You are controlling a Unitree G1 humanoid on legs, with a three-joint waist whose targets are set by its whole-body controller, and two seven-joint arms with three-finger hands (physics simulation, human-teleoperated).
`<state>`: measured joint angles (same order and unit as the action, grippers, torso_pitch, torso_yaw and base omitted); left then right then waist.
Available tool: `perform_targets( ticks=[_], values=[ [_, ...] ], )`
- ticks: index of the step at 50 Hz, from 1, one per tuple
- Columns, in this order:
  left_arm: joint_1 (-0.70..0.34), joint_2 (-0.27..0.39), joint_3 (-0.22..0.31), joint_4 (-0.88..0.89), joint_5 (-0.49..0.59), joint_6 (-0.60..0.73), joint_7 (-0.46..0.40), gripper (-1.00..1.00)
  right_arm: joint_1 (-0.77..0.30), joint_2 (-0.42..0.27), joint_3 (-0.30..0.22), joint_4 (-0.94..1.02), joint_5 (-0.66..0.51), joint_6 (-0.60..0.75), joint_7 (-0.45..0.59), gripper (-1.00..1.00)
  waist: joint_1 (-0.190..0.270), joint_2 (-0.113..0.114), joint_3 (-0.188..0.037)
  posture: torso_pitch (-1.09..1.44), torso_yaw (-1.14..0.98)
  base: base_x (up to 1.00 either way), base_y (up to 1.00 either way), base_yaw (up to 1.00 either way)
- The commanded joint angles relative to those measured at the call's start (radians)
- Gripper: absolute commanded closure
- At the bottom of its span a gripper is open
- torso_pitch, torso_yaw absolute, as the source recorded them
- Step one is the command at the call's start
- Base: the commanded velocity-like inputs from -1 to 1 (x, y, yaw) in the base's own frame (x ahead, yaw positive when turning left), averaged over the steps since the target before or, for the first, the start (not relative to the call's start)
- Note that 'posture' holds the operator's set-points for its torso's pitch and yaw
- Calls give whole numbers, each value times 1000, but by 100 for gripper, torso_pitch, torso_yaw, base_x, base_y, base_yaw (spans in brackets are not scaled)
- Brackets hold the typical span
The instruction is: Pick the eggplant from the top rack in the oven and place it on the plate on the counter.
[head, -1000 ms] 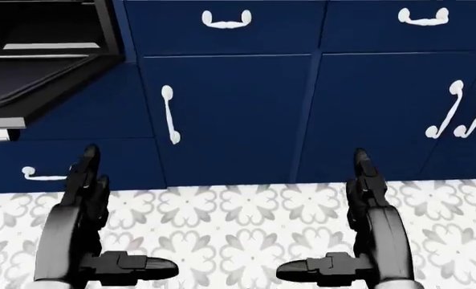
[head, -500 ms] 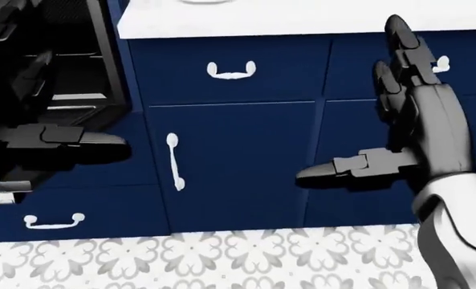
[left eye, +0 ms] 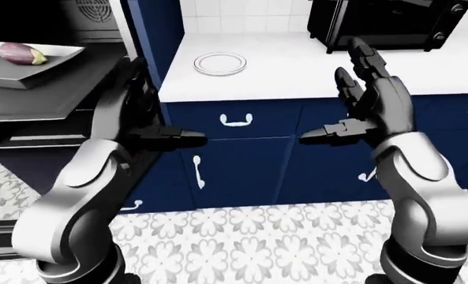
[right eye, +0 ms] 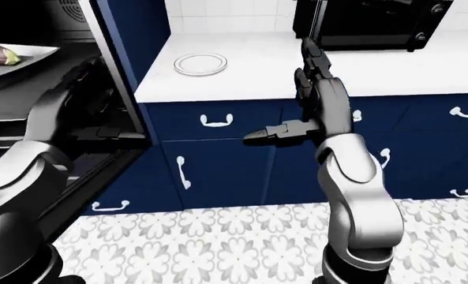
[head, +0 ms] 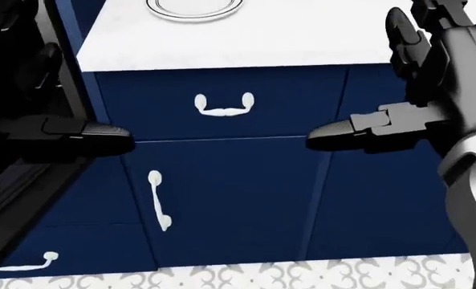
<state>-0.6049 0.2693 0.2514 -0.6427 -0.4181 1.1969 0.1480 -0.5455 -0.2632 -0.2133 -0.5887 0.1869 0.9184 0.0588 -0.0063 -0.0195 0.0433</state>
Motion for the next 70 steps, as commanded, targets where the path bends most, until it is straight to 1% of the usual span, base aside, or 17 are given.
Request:
perform_targets(
  ticks=[1,4,5,6,9,16,19,20,24,30,33,42,46,55,60,62,70],
  values=[
    [-25,15,16,-14,-8,-25,6,-100,-23,-2,-2,-8,16,-9,-3,-100,32,-13,-7,0,0,0,0,100],
    [-28,20,26,-28,-28,-10,18,-100,-43,-9,-2,-25,37,22,-7,-100,52,66,-4,0,0,0,0,100],
    [-30,20,29,-34,-35,-1,23,-100,-50,-12,-3,-32,43,34,-9,-100,58,125,-38,0,0,0,0,100],
    [-28,22,29,-32,-39,-7,25,-100,-58,-15,-3,-45,48,51,-12,-100,57,86,-8,0,0,0,0,100],
    [-38,29,40,-45,-62,16,41,-100,-69,-25,-2,-58,60,67,-9,-100,74,69,-32,0,0,0,0,100],
    [-44,30,43,-53,-95,13,70,-100,-85,-41,-9,-59,70,78,-2,-100,39,1,-21,0,0,0,0,100],
    [-42,38,44,-50,-108,14,76,-100,-98,-48,-13,-68,77,95,-6,-100,17,-100,-50,0,0,0,0,100],
    [-44,42,45,-46,-112,12,78,-100,-110,-51,-16,-80,83,117,-10,-100,22,-48,-29,0,0,0,0,100],
    [-52,49,39,-34,-121,7,88,-100,-133,-71,-31,-76,97,130,-12,-100,35,-53,-38,0,0,0,0,100],
    [-97,72,60,-35,-159,52,115,-100,-159,-92,-30,-65,117,149,-13,-100,31,21,-18,0,0,0,0,100],
    [-116,89,71,-32,-180,71,124,-100,-161,-109,-18,-50,101,140,0,-100,33,87,-29,0,0,0,0,100],
    [-133,120,73,-20,-221,76,148,-100,-214,-123,-13,-41,85,174,19,-100,44,10,-6,0,0,0,0,100],
    [-134,126,70,-15,-228,73,154,-100,-209,-122,-8,-48,69,175,36,-100,23,-89,-21,0,0,0,0,100],
    [-140,126,64,-22,-242,85,171,-100,-231,-127,-16,-54,61,188,59,-100,29,-10,-17,0,0,0,0,100],
    [-148,131,56,-5,-234,76,167,-100,-233,-131,-16,-39,55,177,67,-100,23,62,-16,0,0,0,0,100],
    [-149,133,50,7,-226,64,162,-100,-236,-131,-18,-39,54,182,67,-100,27,126,-38,0,0,0,0,100],
    [-147,117,41,-5,-218,72,164,-100,-237,-131,-26,-47,61,187,64,-100,46,21,-13,0,0,0,0,100]
  ],
)
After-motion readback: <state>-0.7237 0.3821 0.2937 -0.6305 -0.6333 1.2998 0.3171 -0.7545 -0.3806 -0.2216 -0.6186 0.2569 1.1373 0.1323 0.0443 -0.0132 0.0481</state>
